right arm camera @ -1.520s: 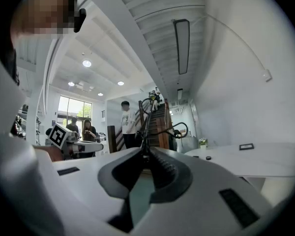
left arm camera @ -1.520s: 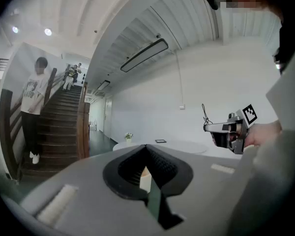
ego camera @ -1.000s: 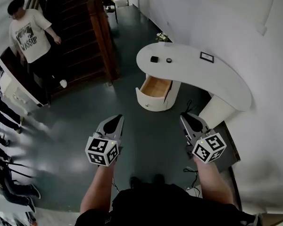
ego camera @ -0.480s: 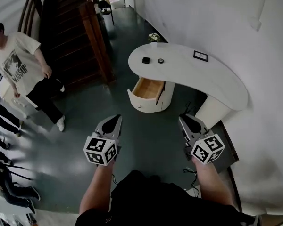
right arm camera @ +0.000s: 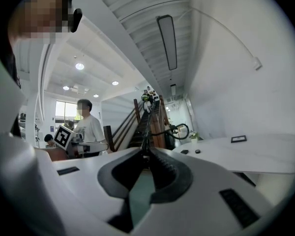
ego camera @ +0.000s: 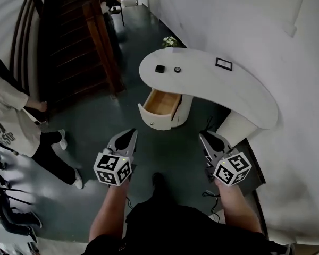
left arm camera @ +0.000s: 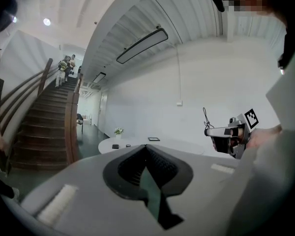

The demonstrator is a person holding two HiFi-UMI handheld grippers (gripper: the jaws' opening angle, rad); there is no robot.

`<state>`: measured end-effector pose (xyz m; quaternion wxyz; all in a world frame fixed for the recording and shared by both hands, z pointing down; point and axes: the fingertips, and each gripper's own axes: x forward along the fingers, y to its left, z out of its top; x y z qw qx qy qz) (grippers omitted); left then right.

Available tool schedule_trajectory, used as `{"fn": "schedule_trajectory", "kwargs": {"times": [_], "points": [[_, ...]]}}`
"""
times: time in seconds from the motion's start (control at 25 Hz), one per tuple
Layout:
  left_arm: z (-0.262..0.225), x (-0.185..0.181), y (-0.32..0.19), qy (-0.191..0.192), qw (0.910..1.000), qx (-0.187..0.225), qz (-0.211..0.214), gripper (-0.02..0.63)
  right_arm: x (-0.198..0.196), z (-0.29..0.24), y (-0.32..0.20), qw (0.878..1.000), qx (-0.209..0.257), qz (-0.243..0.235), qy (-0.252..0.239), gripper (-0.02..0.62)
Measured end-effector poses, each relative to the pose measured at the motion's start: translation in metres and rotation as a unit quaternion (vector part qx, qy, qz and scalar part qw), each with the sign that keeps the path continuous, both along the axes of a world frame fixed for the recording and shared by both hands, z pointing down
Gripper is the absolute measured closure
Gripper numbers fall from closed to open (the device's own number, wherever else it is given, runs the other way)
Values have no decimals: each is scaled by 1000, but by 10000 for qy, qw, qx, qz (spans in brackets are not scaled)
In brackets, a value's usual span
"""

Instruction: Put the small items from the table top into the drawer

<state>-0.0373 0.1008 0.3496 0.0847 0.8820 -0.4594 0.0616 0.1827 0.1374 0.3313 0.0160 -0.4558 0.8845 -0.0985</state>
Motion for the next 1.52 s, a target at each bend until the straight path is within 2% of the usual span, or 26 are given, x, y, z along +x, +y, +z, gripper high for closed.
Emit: {"fn": "schedule_trajectory", "kwargs": {"times": [0.36,0.48,0.64,0.84,1.28,1.52], "points": [[18,-2,-71,138,9997,-179,48,595,-9,20,-70,9995,-276,-69,102,557],[23,-11,-99,159,9996,-232,21,595,-19,26,-100,9990,-375,-137,207,557],[30,-18,-136,-22,9998,-212,64,595,-34,33,-143,9980,-474,-236,350,557],[37,-35,-179,63,9995,-296,83,595,-56,40,-193,9967,-600,-301,450,557],[39,-65,-226,253,9991,-338,3,595,-106,43,-252,9943,-652,-617,580,557],[52,-67,-248,351,9980,-518,-117,595,-115,60,-288,9910,-825,-813,676,557]]}}
